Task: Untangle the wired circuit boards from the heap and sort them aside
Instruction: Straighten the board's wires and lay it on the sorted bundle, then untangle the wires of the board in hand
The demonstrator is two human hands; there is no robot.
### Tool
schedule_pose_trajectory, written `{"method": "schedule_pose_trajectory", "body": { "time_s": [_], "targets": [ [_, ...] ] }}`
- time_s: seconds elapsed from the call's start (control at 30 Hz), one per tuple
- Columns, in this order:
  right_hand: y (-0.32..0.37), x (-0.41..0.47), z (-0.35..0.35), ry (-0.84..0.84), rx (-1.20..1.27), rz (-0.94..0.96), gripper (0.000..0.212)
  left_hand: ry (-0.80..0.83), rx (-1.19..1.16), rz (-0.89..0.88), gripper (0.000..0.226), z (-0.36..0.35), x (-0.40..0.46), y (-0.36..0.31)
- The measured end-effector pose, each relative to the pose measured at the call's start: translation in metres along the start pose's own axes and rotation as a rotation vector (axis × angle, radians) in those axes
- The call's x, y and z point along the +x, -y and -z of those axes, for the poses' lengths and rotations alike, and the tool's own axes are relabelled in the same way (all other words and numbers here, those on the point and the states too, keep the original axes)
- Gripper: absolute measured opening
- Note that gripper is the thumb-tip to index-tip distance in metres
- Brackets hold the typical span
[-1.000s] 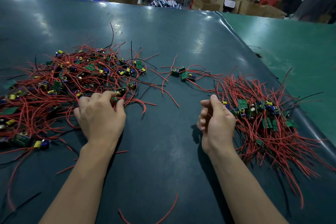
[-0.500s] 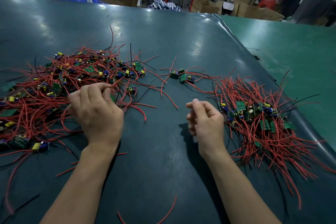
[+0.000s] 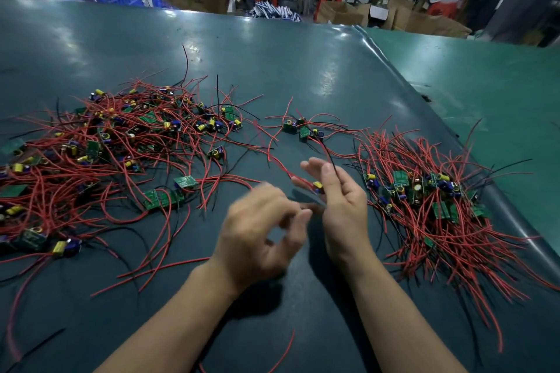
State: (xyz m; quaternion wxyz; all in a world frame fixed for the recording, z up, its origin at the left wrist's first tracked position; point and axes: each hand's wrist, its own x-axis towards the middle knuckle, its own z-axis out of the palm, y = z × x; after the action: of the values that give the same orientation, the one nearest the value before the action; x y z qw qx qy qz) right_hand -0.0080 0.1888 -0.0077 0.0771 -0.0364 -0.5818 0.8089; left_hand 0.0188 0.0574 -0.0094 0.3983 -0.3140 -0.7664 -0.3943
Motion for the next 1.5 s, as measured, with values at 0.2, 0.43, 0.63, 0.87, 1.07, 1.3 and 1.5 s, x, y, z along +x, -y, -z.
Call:
{"method": "schedule_pose_trajectory", "body": {
  "time_s": [0.2, 0.43, 0.63, 0.87, 1.07, 1.3, 1.5],
  "targets": [
    [-0.006, -0.001, -0.008, 0.052, 0.108, 0.017, 0.027, 0.341, -0.261, 0.675, 0.022, -0.015, 0.0, 0.01],
    [-0.006, -0.002, -0.01, 0.12, 0.032, -0.034, 0.02, 0.103, -0.622, 0.862, 0.012, -0.01, 0.008, 0.015],
    [-0.005, -0.001, -0.011, 0.036, -0.036, 0.04, 0.01, -0.122, -0.817, 1.041, 0.009, -0.006, 0.016, 0.027],
    [-0.004, 0.002, -0.011, 0.023, 0.013, -0.07, 0.016, -0.068, -0.907, 0.973, 0.021, -0.009, 0.013, 0.028],
    [-0.005, 0.003, -0.011, -0.052, -0.052, -0.037, 0.016, -0.016, -0.868, 0.93, 0.032, -0.01, 0.013, 0.031],
    [-0.007, 0.001, -0.013, -0.092, -0.175, 0.061, 0.018, -0.03, -0.879, 1.024, 0.021, -0.011, 0.012, 0.034],
    [-0.004, 0.0, -0.01, -0.075, -0.096, 0.006, 0.016, -0.046, -0.854, 0.989, 0.018, -0.01, 0.012, 0.031]
  ]
}}
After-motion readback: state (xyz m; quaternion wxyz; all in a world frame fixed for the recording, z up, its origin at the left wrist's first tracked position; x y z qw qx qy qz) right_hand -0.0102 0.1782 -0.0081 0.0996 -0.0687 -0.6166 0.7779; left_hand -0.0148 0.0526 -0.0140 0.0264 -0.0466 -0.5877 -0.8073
